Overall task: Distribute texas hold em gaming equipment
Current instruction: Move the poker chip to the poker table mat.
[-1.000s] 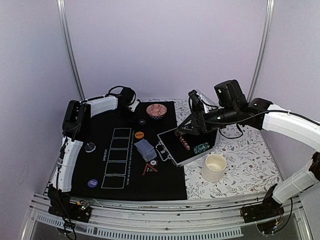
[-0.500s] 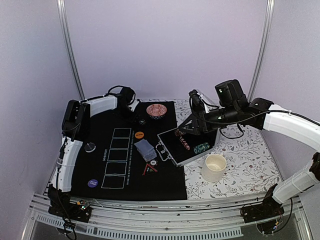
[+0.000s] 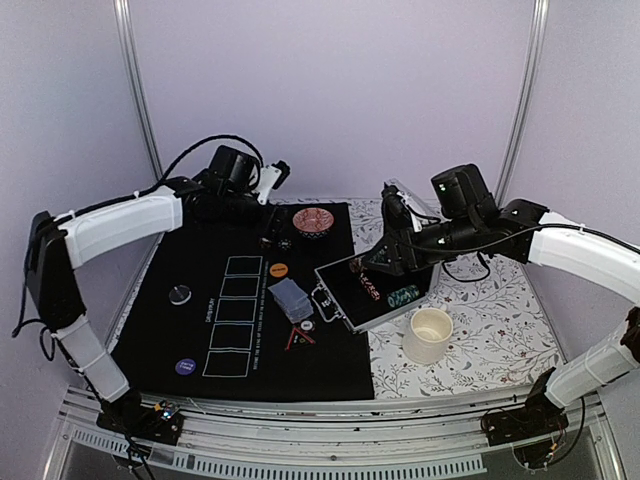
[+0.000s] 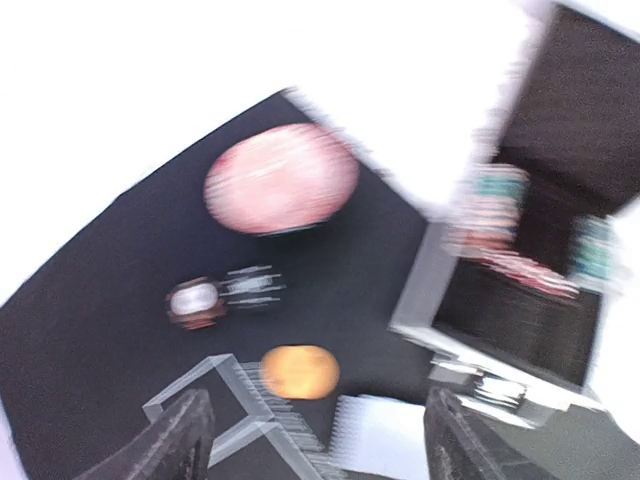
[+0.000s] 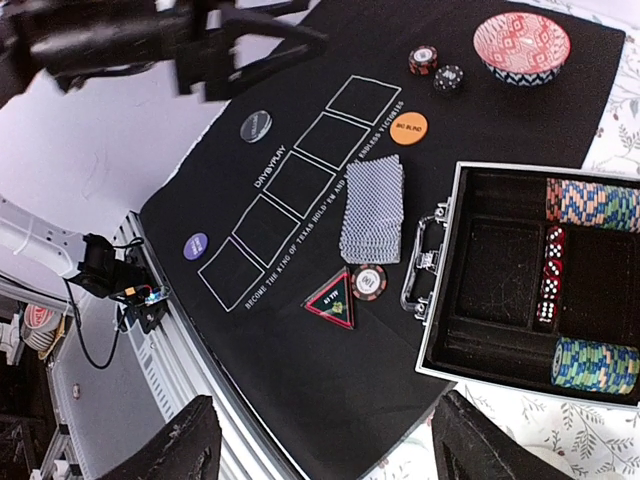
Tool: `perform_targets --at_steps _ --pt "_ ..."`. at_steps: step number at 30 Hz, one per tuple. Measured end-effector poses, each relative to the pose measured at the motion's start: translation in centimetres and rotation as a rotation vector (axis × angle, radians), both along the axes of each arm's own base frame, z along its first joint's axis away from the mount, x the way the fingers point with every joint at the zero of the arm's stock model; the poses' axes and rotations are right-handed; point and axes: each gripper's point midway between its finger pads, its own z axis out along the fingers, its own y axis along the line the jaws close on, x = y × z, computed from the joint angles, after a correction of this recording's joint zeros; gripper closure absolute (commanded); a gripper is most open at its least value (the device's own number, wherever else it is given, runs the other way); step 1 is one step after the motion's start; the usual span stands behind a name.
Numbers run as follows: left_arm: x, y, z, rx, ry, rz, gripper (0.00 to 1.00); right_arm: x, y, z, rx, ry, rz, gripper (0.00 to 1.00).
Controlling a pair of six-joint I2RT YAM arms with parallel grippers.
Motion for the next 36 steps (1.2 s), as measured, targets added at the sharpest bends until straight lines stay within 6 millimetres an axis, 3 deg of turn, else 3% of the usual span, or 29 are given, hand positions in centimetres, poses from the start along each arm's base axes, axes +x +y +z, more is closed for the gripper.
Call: perform_targets --at_steps 2,4,6,10,15,21,36 --pt "-4.8 -3.3 1.9 -0.049 -0.035 -0.119 0.36 -0.1 -0.1 -1.0 -0.021 0.021 0.001 0.26" --pt "-9.5 -6.3 1.6 -0.078 -0.014 -0.239 0.42 -0.2 0.0 -1.6 -0.036 0.032 0.005 0.26" --pt "-13.0 -7.9 -0.7 -0.079 0.055 -0.318 0.46 -0.1 0.0 -2.0 -0.046 0.036 0.007 0.26" --pt "-16.7 -8.6 -6.5 -0.030 0.216 -0.367 0.53 -0.2 0.1 -2.1 -0.051 0.037 0.010 0.26" --pt "-18.3 -9.1 -10.8 0.029 0.327 -0.351 0.56 -0.2 0.0 -2.1 -0.052 0.037 0.007 0.26" --pt "-17.9 -9.0 -14.1 0.094 0.390 -0.301 0.58 -0.5 -0.8 -2.4 -0.064 0.034 -0.012 0.26" --pt "-16.2 -8.6 -17.3 0.206 0.404 -0.219 0.56 -0.6 -1.2 -2.5 -0.071 0.030 -0.028 0.26"
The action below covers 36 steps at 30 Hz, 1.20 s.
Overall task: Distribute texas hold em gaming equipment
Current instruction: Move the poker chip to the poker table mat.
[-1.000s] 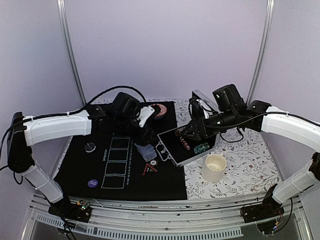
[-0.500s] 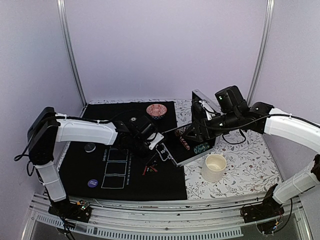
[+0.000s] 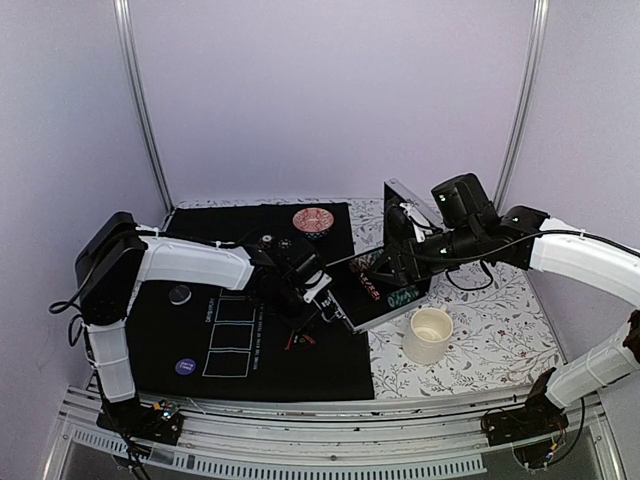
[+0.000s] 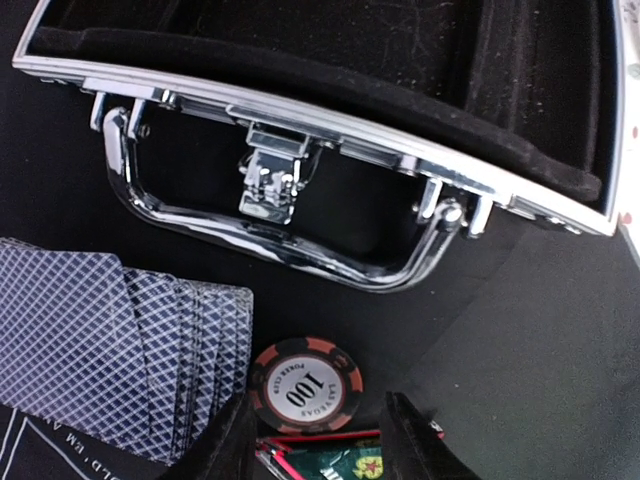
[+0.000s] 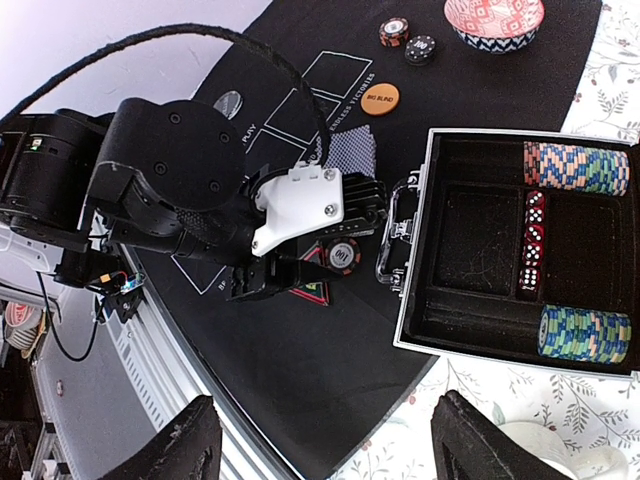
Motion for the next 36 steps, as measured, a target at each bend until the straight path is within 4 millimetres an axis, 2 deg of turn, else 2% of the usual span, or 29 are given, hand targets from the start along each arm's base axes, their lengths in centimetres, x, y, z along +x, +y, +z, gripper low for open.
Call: perform_targets --at_steps 7,17,23,27,31,36 --pt "0.1 0.3 -1.7 0.051 0.010 0.006 0.56 0.0 -0.2 -0.4 -0.010 0.002 -0.007 0.26" --pt "0.0 -0.1 -1.8 0.053 0.019 -0.009 0.56 -0.1 -0.4 -0.2 -0.008 -0.005 -0.011 0.26" --pt "-1.3 -1.2 -1.8 0.047 0.023 -0.067 0.55 -0.1 -0.5 -0.2 -0.008 -0.008 -0.013 0.26" --pt "-2.1 -1.7 -1.8 0.044 0.026 -0.099 0.48 -0.1 -0.5 -0.2 -0.008 -0.008 -0.013 0.26" --pt "-2.3 -1.9 -1.8 0.046 0.025 -0.117 0.37 -0.1 -0.5 -0.2 -0.008 -0.008 -0.013 0.26" --pt "-2.1 -2.0 -1.6 0.049 0.014 -0.127 0.35 -0.1 -0.5 -0.2 -0.008 -0.008 -0.013 0.26"
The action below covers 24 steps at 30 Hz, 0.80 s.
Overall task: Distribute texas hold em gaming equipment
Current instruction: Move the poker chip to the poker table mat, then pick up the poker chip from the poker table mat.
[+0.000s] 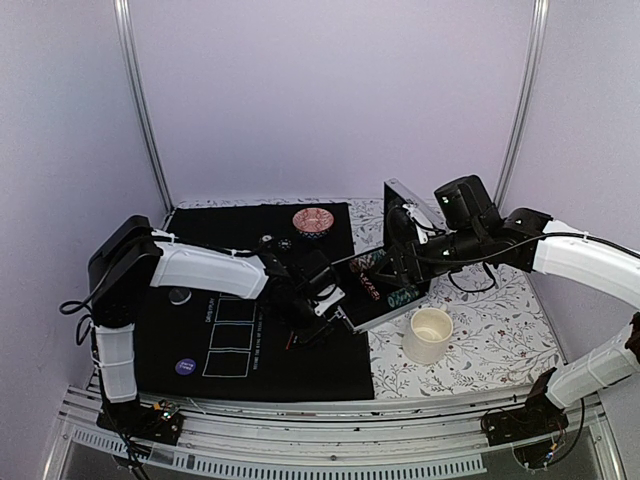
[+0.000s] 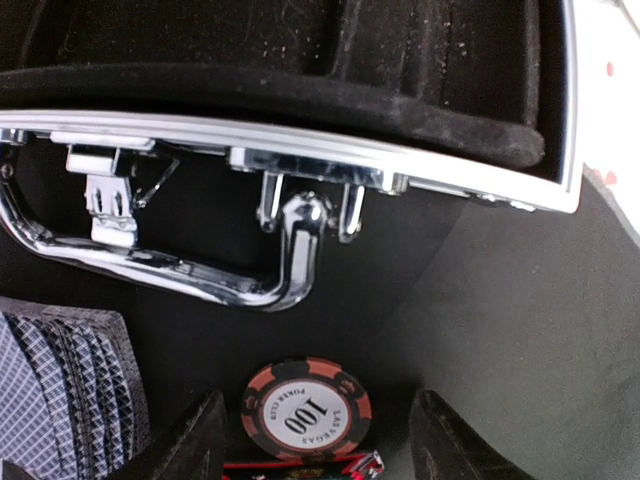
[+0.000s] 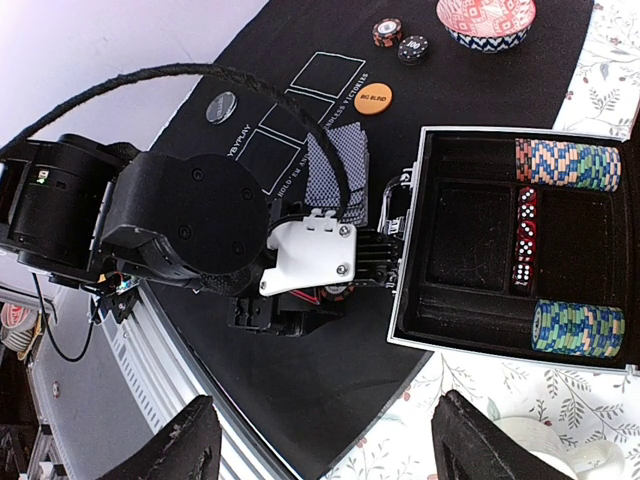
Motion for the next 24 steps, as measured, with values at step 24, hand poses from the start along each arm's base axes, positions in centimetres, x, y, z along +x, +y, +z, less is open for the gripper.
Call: perform_targets --at_steps 24 --pt "-0.10 -0.04 -0.42 0.021 0.059 -0.044 0.45 -0.08 -0.07 -0.13 -0.005 0.005 0.000 0.26"
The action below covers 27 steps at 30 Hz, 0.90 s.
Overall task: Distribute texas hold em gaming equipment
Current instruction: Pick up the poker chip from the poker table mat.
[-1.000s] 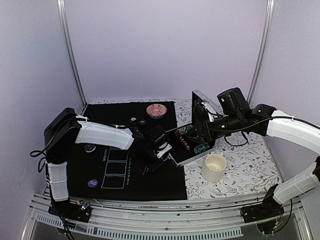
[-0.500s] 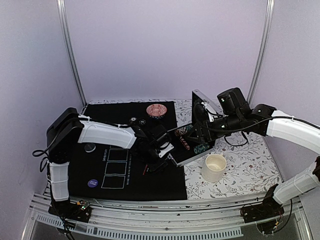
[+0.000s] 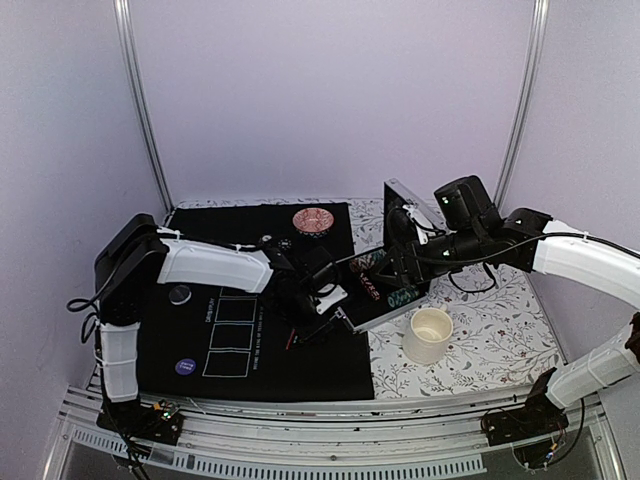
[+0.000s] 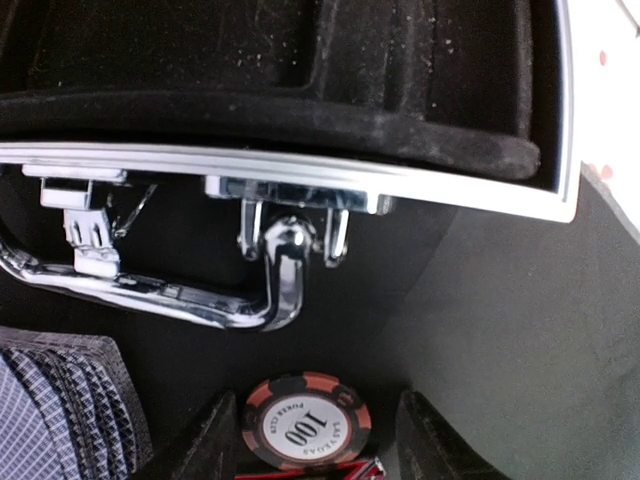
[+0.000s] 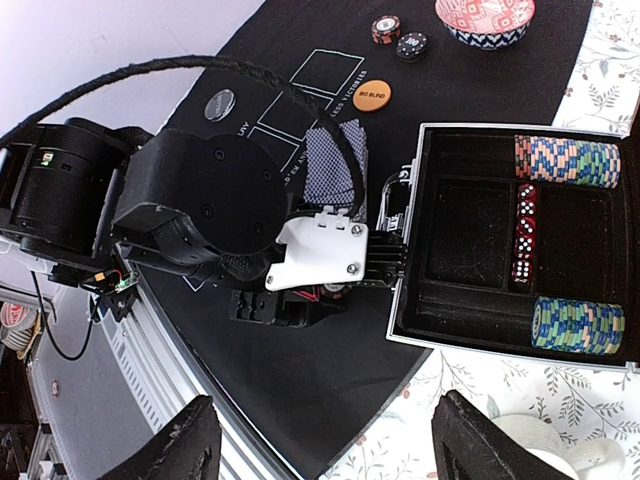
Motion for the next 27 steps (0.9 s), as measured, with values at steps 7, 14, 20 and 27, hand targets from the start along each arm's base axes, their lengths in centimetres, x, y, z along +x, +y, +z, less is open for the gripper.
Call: perform_targets --at_steps 7,14,20,27 --pt "-0.7 0.5 0.3 0.026 0.047 -0.028 0.40 0.0 0.0 0.0 -0.003 -0.003 0.000 0.26" --pt "0.1 1.1 0.7 0.051 0.049 -0.012 0.34 0.0 -0.1 0.0 -0.007 -0.009 -0.001 0.26" --pt "1.0 0.4 0.3 0.049 0.046 -0.005 0.31 0.0 -0.2 -0.1 -0.012 -0.008 0.000 0.26" --pt "1.0 0.1 0.1 0.060 0.038 -0.010 0.34 -0.1 -0.4 0.2 -0.009 -0.016 -0.004 0.26"
